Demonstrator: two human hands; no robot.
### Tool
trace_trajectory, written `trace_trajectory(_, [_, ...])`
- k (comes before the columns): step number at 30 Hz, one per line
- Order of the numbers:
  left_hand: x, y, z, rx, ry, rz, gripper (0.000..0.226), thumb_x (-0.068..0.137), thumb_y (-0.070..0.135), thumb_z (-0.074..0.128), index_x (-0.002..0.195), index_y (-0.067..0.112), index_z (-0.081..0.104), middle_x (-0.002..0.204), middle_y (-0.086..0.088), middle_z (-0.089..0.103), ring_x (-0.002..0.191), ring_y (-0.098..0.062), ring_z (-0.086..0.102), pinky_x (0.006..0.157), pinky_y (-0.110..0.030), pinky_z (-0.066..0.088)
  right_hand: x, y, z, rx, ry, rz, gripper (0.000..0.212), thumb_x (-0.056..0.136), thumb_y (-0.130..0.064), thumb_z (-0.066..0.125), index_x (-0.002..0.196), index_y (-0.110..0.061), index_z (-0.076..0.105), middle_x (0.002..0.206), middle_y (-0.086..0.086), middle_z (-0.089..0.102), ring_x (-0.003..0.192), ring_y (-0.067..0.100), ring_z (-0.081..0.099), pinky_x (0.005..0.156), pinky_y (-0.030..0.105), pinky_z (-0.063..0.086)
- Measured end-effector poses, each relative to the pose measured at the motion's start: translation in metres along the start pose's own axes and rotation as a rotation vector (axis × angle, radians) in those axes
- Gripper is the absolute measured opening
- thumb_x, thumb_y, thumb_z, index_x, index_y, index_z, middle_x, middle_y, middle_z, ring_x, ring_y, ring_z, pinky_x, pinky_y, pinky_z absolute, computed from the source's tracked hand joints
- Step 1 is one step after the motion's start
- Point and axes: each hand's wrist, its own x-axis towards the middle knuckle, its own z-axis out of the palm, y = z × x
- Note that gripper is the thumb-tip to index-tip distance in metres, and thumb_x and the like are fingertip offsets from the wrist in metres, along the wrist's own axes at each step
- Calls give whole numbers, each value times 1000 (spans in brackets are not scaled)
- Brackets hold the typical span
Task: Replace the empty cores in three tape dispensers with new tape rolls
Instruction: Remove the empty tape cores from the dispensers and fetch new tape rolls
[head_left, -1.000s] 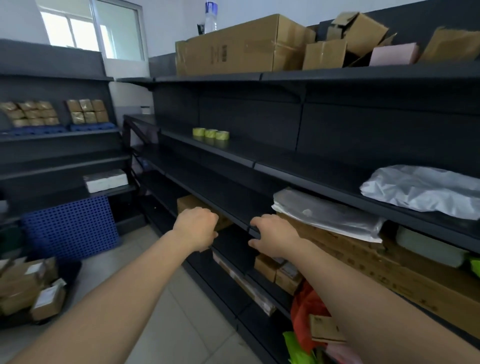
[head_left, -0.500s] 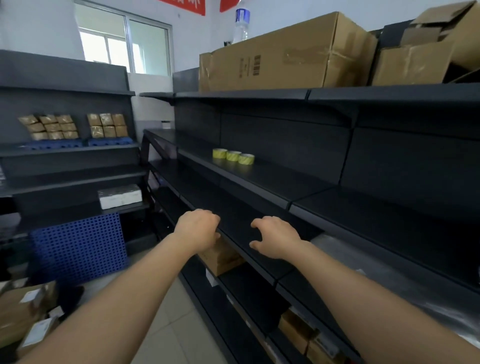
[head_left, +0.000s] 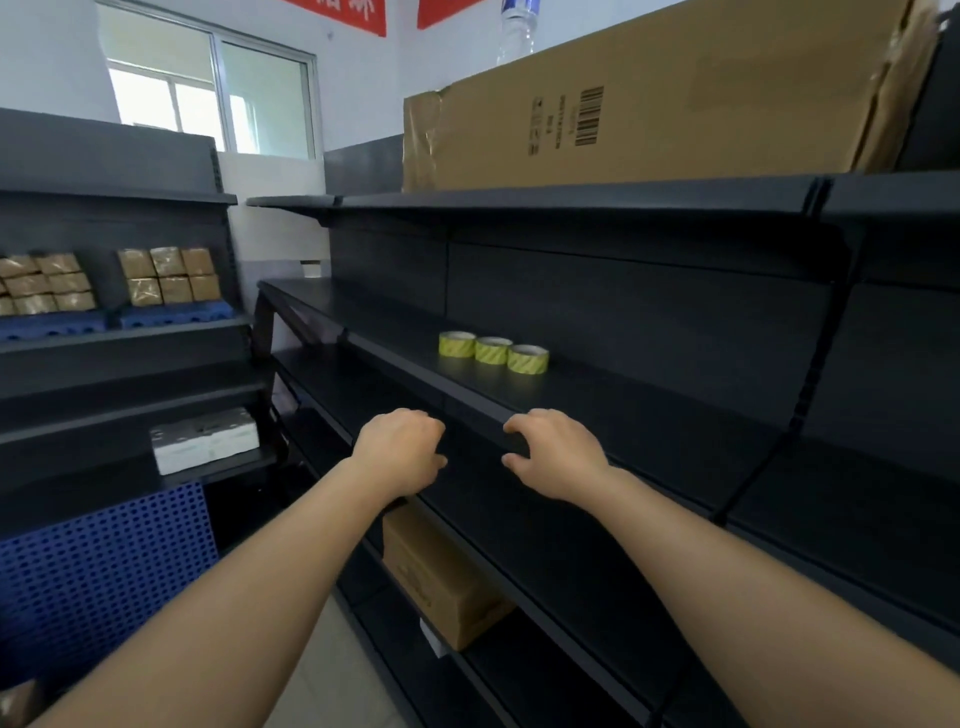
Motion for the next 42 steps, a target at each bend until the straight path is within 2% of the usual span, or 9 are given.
trace_trajectory(4, [52, -28, 12, -50, 0, 0, 44, 92, 40, 52, 129, 16, 52, 127, -4, 55, 117, -23, 52, 91, -40, 50, 57, 7, 11, -6, 16, 28, 45, 92, -39, 57, 134, -23, 50, 130, -1, 56, 119, 20, 51, 91, 39, 50])
trace_trajectory(8, [107, -52, 27, -65, 36, 22, 39, 92, 40, 53, 123, 17, 56, 120, -2, 59, 112, -22, 55, 87, -39, 52, 116, 19, 25, -40, 13, 56, 48, 92, -42, 56, 134, -20, 50, 131, 2, 54, 119, 23, 51, 91, 38, 49])
trace_trajectory(16, [215, -76, 47, -58, 99, 14, 30, 90, 36, 54, 109, 15, 61, 107, -3, 62, 101, -24, 58, 77, -37, 51, 222, 61, 47, -119, 5, 56, 41, 90, -44, 57, 117, -14, 58, 122, 6, 57, 114, 25, 53, 89, 37, 47])
trace_trajectory(22, [287, -81, 68, -25, 29, 15, 43, 92, 42, 50, 128, 18, 52, 123, -5, 57, 113, -24, 54, 88, -37, 49, 274, 89, 59, -171, -45, 162, 49, 92, -47, 51, 134, -20, 47, 127, 9, 53, 117, 27, 49, 90, 37, 42])
trace_trajectory(29, [347, -99, 99, 8, 85, 148, 38, 93, 35, 50, 127, 18, 52, 127, -6, 56, 116, -27, 50, 89, -38, 43, 327, 103, 84, -197, -81, 294, 52, 96, -51, 41, 142, -27, 38, 137, 12, 46, 124, 29, 45, 99, 39, 38])
trace_trajectory(34, [390, -113, 117, 33, 38, 197, 35, 93, 25, 48, 128, 21, 54, 126, -3, 57, 114, -23, 51, 90, -32, 41, 352, 107, 97, -248, -110, 357, 45, 98, -48, 40, 136, -26, 48, 131, 11, 52, 117, 28, 51, 95, 38, 42])
trace_trajectory(37, [406, -116, 121, 81, 45, 245, 24, 92, 18, 46, 110, 19, 62, 111, -3, 63, 101, -21, 55, 81, -29, 36, 361, 108, 100, -261, -89, 359, 36, 100, -39, 40, 125, -22, 60, 121, 9, 59, 107, 25, 58, 83, 33, 47])
trace_trajectory(39, [412, -117, 124, 83, 72, 271, 20, 91, 16, 46, 100, 18, 64, 105, -3, 65, 98, -22, 57, 86, -31, 37, 364, 108, 106, -272, -50, 365, 31, 100, -31, 42, 117, -19, 64, 115, 9, 63, 103, 26, 61, 78, 32, 48])
trace_trajectory(42, [414, -117, 122, 36, 118, 321, 22, 92, 14, 45, 102, 20, 63, 104, -2, 66, 96, -22, 60, 89, -31, 37, 365, 106, 113, -278, 5, 420, 28, 97, -23, 47, 116, -19, 66, 112, 9, 64, 101, 29, 62, 80, 38, 53])
